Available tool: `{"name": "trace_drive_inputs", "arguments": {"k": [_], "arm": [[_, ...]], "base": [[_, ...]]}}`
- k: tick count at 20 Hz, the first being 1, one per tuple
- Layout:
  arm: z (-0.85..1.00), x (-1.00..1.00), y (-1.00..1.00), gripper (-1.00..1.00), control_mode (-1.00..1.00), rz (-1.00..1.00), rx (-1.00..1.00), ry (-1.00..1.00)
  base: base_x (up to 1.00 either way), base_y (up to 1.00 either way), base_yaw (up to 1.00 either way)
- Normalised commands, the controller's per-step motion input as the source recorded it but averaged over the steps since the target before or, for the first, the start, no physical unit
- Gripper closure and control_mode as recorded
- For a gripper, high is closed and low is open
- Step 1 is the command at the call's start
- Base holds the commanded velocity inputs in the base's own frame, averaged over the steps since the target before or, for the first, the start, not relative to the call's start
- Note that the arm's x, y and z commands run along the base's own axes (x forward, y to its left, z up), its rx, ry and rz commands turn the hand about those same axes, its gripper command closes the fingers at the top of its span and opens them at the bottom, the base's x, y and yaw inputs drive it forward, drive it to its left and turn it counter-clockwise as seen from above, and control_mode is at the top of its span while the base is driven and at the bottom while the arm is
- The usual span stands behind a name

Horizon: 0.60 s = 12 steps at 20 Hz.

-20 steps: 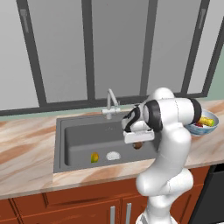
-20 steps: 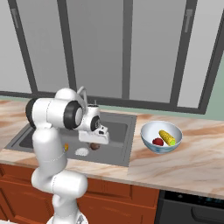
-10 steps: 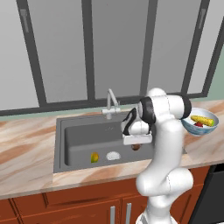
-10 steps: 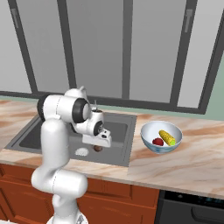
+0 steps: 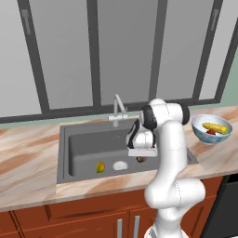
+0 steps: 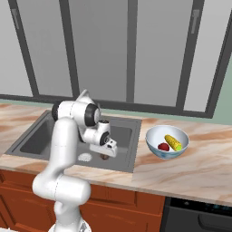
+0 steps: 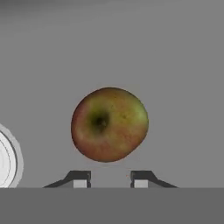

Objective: There is a mixed pile of frozen fruits and vegetables on the counter. Locate all the frozen vegetables and place the items in a bowl on the counter. Take all the frozen fruits and defrost them in a running sink.

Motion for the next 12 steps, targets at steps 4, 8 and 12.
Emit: {"name": "trace_drive_inputs", "arguments": {"k": [4, 8, 12], "arm": [[-0.40, 0.55, 0.01, 1.00, -1.00, -0.11, 0.00, -0.02], [-0.24, 0.43, 0.04, -1.00, -1.00, -0.10, 0.00, 0.00], [0.16, -0.18, 0.00, -1.00, -1.00, 0.00, 0.00, 0.01]], "base": [[0.00, 0.00, 0.00], [0.00, 0.00, 0.00], [0.00, 0.00, 0.00]]}}
